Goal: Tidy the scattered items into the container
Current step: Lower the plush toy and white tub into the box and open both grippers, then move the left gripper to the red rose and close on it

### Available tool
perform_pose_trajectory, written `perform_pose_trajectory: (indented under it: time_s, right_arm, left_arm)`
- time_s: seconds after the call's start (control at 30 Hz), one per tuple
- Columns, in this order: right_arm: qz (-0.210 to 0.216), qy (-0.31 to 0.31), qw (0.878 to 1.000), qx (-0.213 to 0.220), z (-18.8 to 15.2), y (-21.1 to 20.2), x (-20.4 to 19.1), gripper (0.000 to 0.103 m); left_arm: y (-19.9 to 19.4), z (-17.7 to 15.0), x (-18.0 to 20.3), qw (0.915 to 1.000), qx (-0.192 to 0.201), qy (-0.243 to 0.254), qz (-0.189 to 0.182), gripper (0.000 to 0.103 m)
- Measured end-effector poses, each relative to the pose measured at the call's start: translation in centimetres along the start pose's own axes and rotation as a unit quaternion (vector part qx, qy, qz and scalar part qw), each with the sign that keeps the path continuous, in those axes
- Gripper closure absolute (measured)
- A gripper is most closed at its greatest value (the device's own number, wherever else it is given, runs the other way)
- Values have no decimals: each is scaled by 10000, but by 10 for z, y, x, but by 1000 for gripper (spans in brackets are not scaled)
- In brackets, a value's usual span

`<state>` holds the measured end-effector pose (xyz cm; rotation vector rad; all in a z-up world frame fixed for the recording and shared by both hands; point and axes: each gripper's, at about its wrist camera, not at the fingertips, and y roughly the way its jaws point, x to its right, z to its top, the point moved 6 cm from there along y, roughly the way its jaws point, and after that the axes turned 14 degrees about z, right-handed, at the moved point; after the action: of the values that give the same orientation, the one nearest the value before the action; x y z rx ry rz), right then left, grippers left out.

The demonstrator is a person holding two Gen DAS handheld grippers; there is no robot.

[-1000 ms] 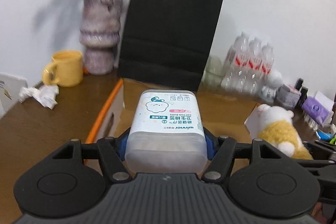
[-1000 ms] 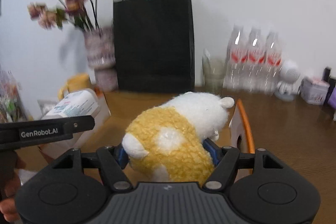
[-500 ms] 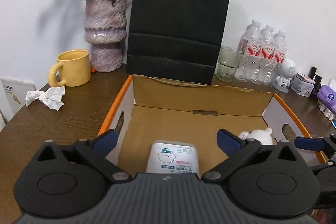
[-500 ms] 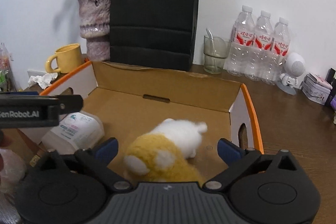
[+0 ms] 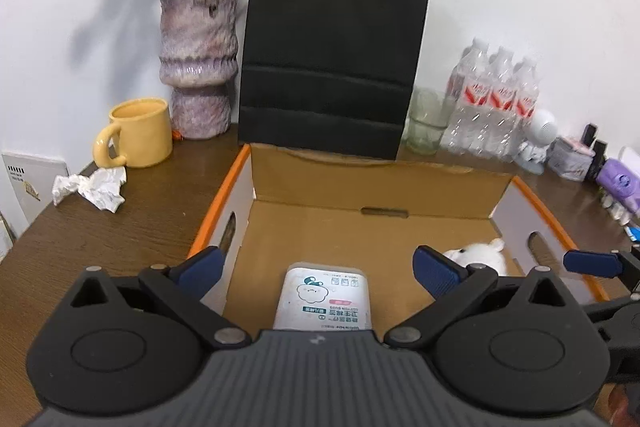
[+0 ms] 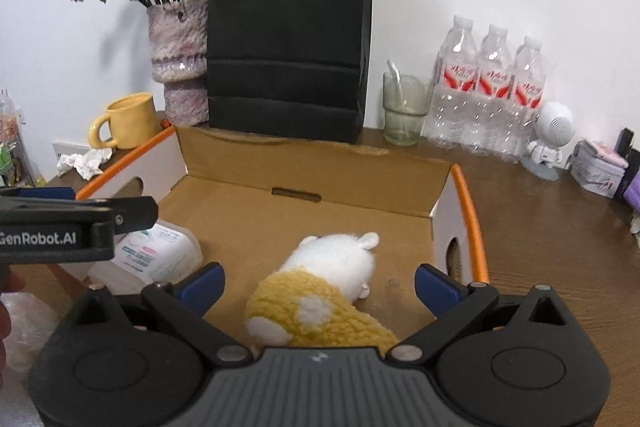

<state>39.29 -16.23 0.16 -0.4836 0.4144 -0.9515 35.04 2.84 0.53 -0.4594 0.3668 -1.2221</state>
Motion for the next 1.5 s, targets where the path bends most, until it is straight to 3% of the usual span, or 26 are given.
perform_pose_trajectory:
  time_s: [0.13,0.27,0.53,0.73,0.93,1.13,1.5]
  right_arm:
    - [82,-137,9984,533,9,-52,-14,1]
    - [-70,-387,9968,701,-2,-94,-22,0]
    - [-397,-472,9977,279,-68,-126,-21,0]
    - [-552,84,9984,-73,-130,-137,-11,0]
    - [-550,446,9973,-183,-174,-155,-12,0]
    - [-451,590,9972,-90,-188,-169,-11,2]
    - [-192,539,9983,-88,-196,-169,-12,7]
  left_arm:
    - [-36,-1,-26,9993,352,-99,-126,0]
    - [-53,-18,-52,9993,370,18,59,0]
    - [-63,-73,-92,9994,-161,60,285,0]
    - [-82,-113,-103,9989,-407,12,239,0]
    - [-115,-142,-86,9987,-504,14,-76,0]
    - [-141,-153,-39,9971,-436,329,-533,0]
    - [-147,-162,0,9956,-483,555,-589,0]
